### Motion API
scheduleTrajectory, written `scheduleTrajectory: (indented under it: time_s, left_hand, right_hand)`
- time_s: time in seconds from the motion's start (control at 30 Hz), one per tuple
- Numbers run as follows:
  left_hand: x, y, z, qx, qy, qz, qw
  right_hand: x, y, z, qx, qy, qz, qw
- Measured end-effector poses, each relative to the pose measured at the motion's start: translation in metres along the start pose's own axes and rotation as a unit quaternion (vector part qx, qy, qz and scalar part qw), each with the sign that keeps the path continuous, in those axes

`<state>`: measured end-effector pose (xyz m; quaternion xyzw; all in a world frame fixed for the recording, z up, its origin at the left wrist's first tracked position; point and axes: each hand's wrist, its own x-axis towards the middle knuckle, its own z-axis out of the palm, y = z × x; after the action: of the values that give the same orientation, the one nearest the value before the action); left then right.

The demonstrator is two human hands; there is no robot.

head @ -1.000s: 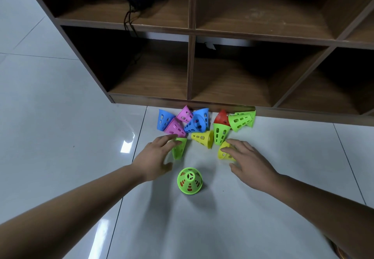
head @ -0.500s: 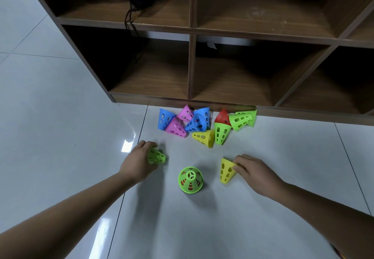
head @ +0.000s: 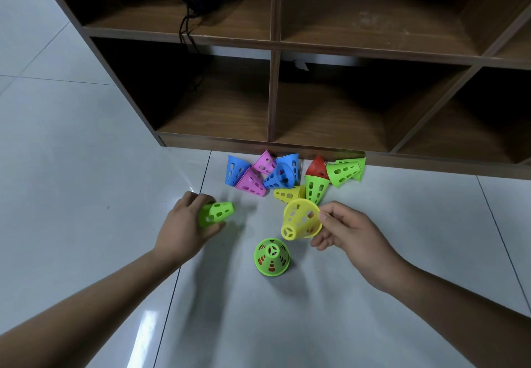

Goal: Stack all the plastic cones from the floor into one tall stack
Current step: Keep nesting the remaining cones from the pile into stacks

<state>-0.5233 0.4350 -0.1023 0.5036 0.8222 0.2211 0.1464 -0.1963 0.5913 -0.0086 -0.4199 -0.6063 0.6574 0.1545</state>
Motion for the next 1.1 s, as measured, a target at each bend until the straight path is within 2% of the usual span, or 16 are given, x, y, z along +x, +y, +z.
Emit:
scheduleTrajectory:
  time_s: [0.17, 0.3, 0.43, 0.67, 0.87, 1.1]
  left_hand:
    - [-0.015, 0.052, -0.021, -0.102, 0.018, 0.018, 0.994]
    - [-0.03, 0.089, -0.037, -0.238, 0.024, -0.007, 0.971]
    - [-0.046, 0.111, -0.043, -0.294, 0.013, 0.047, 0.955]
    - [-0.062, 0.129, -0.029, -0.261, -0.065, 0.146, 0.952]
    - [-0.071, 0.116, -0.004, -0.189, -0.138, 0.155, 0.96]
    - [-0.06, 0.103, -0.004, -0.162, -0.174, 0.141, 0.961]
  right_hand:
    - [-0.013, -0.014, 0.024, 0.052, -0.048, 0.023, 0.997]
    - [-0.02, -0.011, 0.036, 0.04, -0.075, 0.064, 0.994]
    - [-0.022, -0.002, 0.042, 0.023, -0.078, 0.122, 0.989]
    - [-0.02, 0.007, 0.041, 0.017, -0.067, 0.152, 0.986]
    - [-0.013, 0.02, 0.031, -0.071, -0.052, 0.131, 0.987]
    - [0.019, 0.032, 0.0, -0.198, 0.038, 0.057, 0.978]
